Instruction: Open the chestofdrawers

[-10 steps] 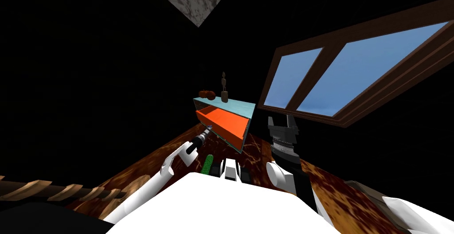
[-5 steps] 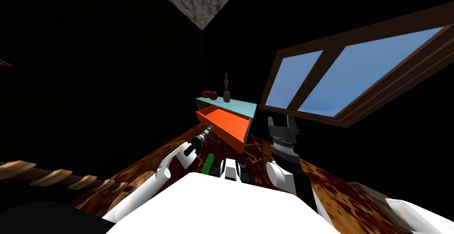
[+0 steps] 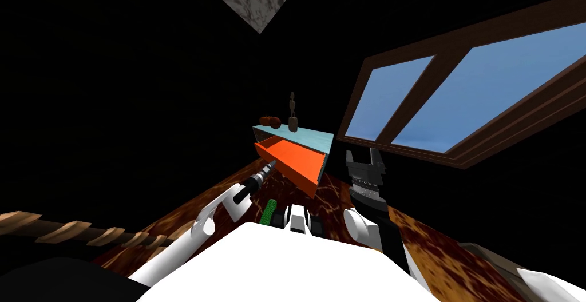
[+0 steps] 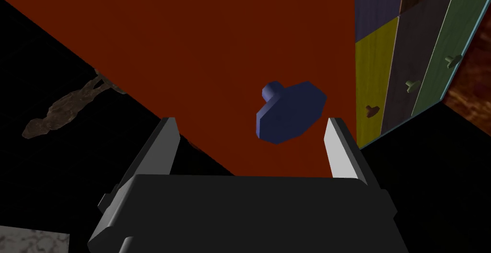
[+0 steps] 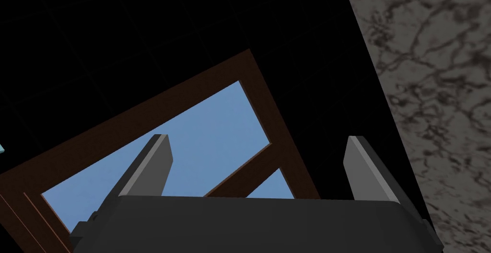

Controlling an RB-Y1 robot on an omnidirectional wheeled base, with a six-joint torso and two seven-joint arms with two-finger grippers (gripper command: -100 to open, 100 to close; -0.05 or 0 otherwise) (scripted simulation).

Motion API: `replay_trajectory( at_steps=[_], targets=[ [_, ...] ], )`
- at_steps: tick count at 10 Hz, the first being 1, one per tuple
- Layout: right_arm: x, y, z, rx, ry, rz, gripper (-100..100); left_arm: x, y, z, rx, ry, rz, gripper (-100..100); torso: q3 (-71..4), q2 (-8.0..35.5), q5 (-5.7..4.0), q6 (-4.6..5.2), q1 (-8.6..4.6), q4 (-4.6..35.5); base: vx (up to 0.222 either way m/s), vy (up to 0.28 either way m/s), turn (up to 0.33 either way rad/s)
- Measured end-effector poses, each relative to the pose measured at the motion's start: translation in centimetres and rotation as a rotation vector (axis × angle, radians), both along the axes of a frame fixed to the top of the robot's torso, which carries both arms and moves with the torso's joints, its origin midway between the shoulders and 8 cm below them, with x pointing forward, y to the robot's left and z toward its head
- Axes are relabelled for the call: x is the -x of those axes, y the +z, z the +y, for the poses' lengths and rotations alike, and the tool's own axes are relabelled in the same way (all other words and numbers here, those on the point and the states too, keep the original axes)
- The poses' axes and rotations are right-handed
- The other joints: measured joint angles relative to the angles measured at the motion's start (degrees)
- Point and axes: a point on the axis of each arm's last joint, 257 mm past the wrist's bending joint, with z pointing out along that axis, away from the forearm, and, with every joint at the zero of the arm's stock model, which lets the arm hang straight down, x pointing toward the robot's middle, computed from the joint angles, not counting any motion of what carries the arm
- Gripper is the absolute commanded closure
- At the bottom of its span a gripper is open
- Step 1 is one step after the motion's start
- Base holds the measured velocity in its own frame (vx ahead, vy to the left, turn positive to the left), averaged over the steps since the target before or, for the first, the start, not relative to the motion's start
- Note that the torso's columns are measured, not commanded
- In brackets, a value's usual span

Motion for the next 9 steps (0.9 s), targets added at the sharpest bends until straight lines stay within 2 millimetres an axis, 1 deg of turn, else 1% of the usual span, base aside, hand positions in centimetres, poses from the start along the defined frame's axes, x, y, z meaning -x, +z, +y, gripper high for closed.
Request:
replay_trajectory(
  at_steps=[3, 4, 9],
  targets=[
    [0.0, 0.0, 0.0, 0.000, 0.000, 0.000, 0, 1.2, 1.6, -0.9, 0.000, -0.014, 0.002, -100, -0.09, -0.14, 0.00, 0.00, 0.00, -0.04, 0.037, 0.002, 0.035],
    [0.0, 0.0, 0.0, 0.000, 0.000, 0.000, 0, 1.3, 1.7, -0.9, 0.000, -0.013, 0.003, 0, -0.04, -0.06, 0.00, 0.01, -0.01, -0.03, 0.000, 0.000, 0.000],
    [0.0, 0.0, 0.0, 0.000, 0.000, 0.000, 0, 1.3, 1.7, -0.9, 0.000, -0.013, 0.003, 0, -0.06, -0.10, -0.01, 0.00, -0.02, -0.03, 0.000, 0.000, 0.000]
  ],
)
